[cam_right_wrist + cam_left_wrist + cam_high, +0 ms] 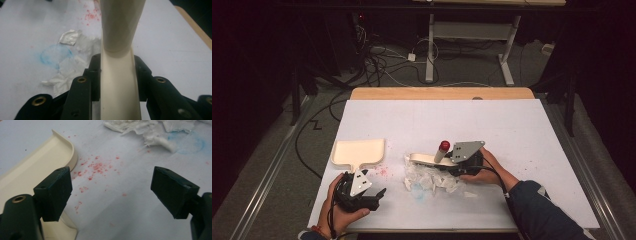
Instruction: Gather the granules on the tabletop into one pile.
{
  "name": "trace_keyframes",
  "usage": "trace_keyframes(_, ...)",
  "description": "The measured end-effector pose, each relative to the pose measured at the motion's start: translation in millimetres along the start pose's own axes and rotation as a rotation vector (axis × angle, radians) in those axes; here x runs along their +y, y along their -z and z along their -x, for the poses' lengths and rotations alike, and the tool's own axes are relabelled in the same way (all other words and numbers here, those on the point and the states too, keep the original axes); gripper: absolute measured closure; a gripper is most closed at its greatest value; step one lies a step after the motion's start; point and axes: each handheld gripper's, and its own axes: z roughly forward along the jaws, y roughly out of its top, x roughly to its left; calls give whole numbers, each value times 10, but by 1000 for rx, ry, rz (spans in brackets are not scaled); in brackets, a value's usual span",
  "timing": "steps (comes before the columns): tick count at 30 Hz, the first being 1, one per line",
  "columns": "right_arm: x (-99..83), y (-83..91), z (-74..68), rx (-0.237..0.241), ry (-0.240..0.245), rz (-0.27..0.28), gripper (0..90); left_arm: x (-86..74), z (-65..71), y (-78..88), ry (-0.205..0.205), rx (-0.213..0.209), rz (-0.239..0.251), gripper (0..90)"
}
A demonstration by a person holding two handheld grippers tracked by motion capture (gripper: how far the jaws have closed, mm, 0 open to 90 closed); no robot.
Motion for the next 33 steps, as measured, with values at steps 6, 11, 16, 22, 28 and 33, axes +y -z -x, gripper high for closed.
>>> trace_keyframes(6,24,135,5,-87,-37,-1,680,1,10,-6,-4,-1,-6,166)
trace_keyframes(11,-13,377,85,-193,-116,1,680,4,17,-7,-7,-2,-6,166)
trace_keyframes(16,-21,588,138,-235,-163,30,679,3,24,-14,-12,-8,-10,166)
trace_keyframes(22,-94,761,137,-234,-177,-21,680,8,34,-13,-20,-14,-14,166)
trace_keyframes(28,-245,855,55,-216,-201,-79,680,6,50,-30,-28,-22,-22,166)
trace_keyframes(33,-392,948,-23,-202,-237,-128,680,7,55,-28,-31,-24,-20,166)
